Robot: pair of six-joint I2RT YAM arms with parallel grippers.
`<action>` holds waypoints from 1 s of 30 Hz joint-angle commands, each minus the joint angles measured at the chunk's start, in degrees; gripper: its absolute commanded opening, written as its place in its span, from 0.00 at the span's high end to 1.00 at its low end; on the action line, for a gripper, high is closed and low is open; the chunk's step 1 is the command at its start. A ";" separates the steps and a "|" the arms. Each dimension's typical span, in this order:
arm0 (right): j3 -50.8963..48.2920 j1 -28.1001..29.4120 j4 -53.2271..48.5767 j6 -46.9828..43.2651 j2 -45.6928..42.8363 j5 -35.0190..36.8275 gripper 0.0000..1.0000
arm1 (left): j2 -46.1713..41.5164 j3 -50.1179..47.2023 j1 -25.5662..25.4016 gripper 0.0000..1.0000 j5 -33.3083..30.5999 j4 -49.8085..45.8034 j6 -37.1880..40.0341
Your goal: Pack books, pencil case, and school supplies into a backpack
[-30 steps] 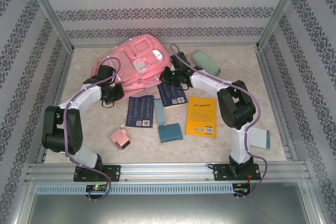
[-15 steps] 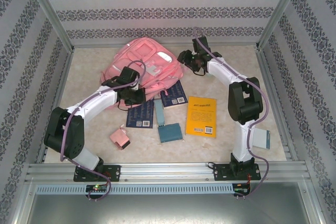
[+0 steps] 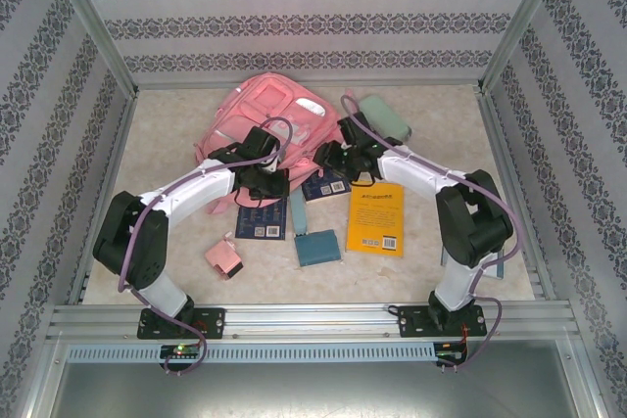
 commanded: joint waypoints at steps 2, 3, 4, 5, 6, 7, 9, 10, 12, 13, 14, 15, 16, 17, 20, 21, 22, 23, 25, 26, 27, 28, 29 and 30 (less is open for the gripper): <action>1.49 2.38 3.19 5.65 3.53 -2.91 0.43 | 0.40 2.07 -1.54 1.00 3.30 -0.63 2.44; 1.91 2.82 3.68 6.49 4.23 -3.32 0.43 | 0.40 2.02 -1.54 1.00 3.34 -0.82 2.67; 2.03 3.37 4.78 7.56 4.86 -3.78 0.43 | 0.35 2.01 -1.54 1.00 3.41 -1.06 2.90; 1.94 4.03 6.19 8.38 5.15 -4.03 0.43 | 0.36 2.09 -1.65 1.00 3.48 -1.46 3.05; 2.06 4.61 6.80 8.86 5.27 -3.82 0.43 | 0.40 2.14 -1.71 1.00 3.52 -1.74 3.25; 2.33 5.13 6.93 9.06 5.23 -3.45 0.43 | 0.40 2.13 -1.64 1.00 3.51 -1.92 3.40; 2.39 5.88 7.09 9.31 4.75 -2.63 0.42 | 0.25 2.14 -1.63 1.00 3.50 -2.28 3.61; 2.15 6.11 7.22 9.75 4.32 -2.34 0.42 | 0.11 2.18 -1.63 1.00 3.33 -2.53 3.69; 1.26 6.21 7.82 10.81 3.23 -2.00 0.41 | -0.08 2.48 -1.64 1.00 3.18 -2.88 4.04; 0.84 6.27 8.09 11.32 2.58 -1.72 0.40 | -0.10 2.70 -1.63 1.00 3.05 -3.19 4.13; 0.42 6.36 8.48 11.73 1.99 -1.69 0.39 | -0.16 2.96 -1.63 1.00 2.92 -3.36 4.18; 0.21 6.50 8.77 12.10 1.64 -1.70 0.37 | -0.25 3.01 -1.63 1.00 2.95 -3.40 4.31; 0.19 6.79 9.07 12.45 1.52 -1.87 0.34 | -0.32 3.14 -1.64 1.00 2.98 -3.44 4.40; 0.38 7.00 9.44 12.64 1.81 -2.25 0.33 | -0.34 3.19 -1.68 1.00 3.06 -3.60 4.39; 1.73 7.62 10.15 13.72 4.19 -3.49 0.35 | -0.37 3.25 -1.65 1.00 3.37 -3.70 4.55; 2.00 7.79 10.54 14.17 4.95 -3.78 0.36 | -0.46 3.15 -1.63 1.00 3.32 -3.83 4.58; 2.32 8.00 10.84 14.52 5.64 -3.98 0.38 | -0.61 3.15 -1.66 1.00 3.24 -4.00 4.67; 2.91 8.31 11.05 14.64 6.45 -3.90 0.40 | -0.76 3.15 -1.64 1.00 3.07 -4.27 4.83; 3.69 8.56 10.69 14.48 7.29 -3.48 0.46 | -0.92 3.15 -1.66 1.00 2.49 -4.73 4.93; 3.85 8.62 10.59 14.37 7.46 -3.30 0.51 | -0.98 3.23 -1.68 1.00 1.66 -5.48 4.85; 3.95 8.58 10.28 14.09 7.37 -2.88 0.58 | -0.97 3.40 -1.61 1.00 0.36 -6.45 4.66; 3.94 8.50 9.68 13.61 7.04 -2.19 0.68 | -0.96 3.64 -1.56 1.00 -1.06 -7.87 4.73; 3.98 8.35 8.95 13.04 6.60 -1.23 0.77 | -0.96 3.97 -1.46 1.00 -2.77 -9.48 4.83; 3.96 8.21 8.17 12.36 6.16 -0.53 0.84 | -0.94 4.19 -1.35 1.00 -4.44 -11.07 4.84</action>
